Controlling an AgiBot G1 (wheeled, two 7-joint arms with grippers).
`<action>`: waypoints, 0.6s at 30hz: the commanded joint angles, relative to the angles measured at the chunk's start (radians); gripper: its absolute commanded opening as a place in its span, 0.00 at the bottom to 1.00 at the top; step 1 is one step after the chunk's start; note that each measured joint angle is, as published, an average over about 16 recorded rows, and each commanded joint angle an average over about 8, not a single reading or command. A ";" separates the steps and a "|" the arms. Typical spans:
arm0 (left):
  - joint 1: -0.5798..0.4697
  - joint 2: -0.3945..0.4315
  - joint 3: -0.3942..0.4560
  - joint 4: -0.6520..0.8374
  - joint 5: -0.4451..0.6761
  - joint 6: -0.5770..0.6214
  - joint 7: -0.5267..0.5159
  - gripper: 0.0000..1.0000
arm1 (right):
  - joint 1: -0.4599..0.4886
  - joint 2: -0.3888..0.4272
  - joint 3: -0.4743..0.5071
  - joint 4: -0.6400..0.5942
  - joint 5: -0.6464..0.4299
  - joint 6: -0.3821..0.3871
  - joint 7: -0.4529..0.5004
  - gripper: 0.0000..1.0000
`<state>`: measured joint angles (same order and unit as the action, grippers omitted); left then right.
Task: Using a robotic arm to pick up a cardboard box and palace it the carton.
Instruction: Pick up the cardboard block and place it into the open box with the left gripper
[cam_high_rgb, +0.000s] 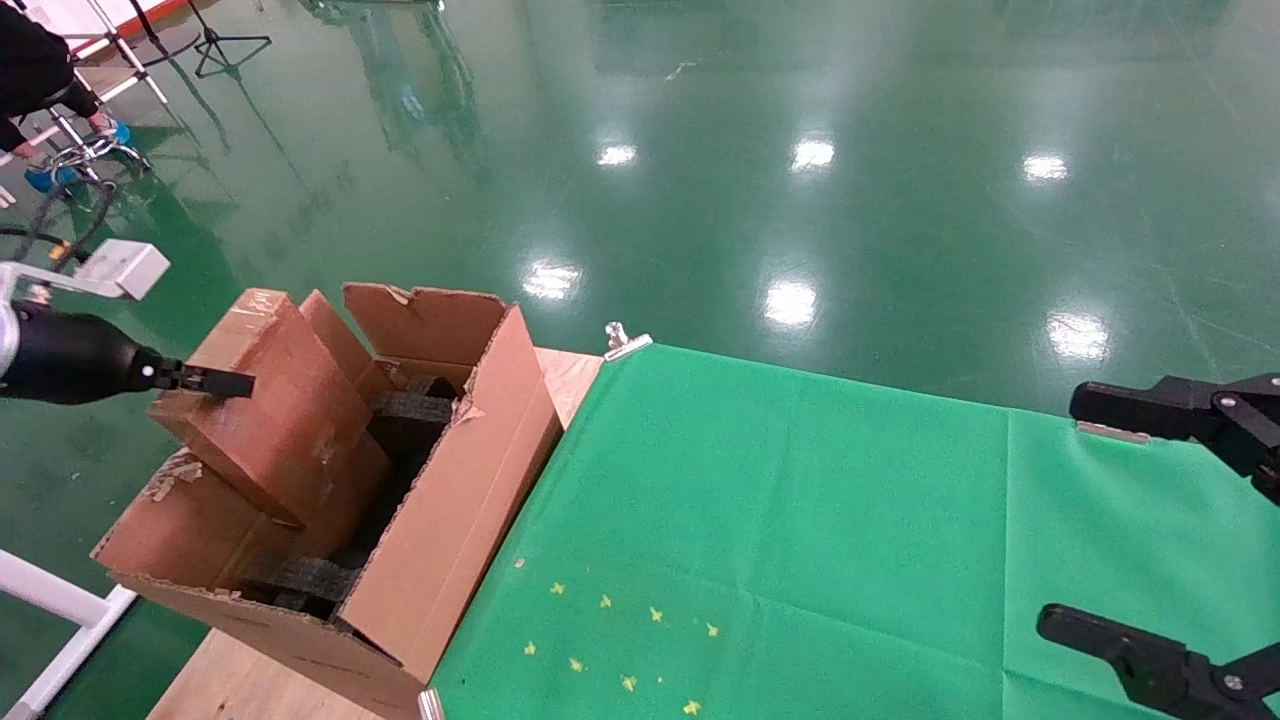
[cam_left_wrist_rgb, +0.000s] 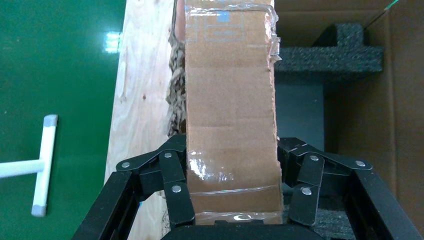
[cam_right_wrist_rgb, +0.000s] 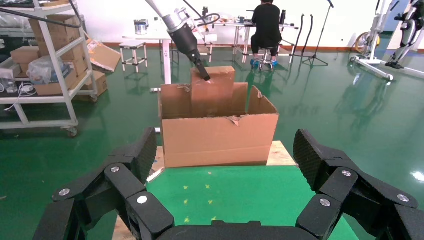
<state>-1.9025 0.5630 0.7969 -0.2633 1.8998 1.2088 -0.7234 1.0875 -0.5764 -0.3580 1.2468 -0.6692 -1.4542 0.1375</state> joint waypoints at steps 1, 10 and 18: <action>0.002 0.014 0.001 0.032 0.001 -0.011 0.014 0.00 | 0.000 0.000 0.000 0.000 0.000 0.000 0.000 1.00; 0.031 0.062 0.005 0.145 0.006 -0.076 0.054 0.00 | 0.000 0.000 0.000 0.000 0.000 0.000 0.000 1.00; 0.070 0.090 -0.003 0.213 -0.008 -0.121 0.077 0.00 | 0.000 0.000 0.000 0.000 0.000 0.000 0.000 1.00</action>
<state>-1.8318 0.6530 0.7938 -0.0537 1.8921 1.0847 -0.6490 1.0876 -0.5764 -0.3581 1.2468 -0.6692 -1.4541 0.1374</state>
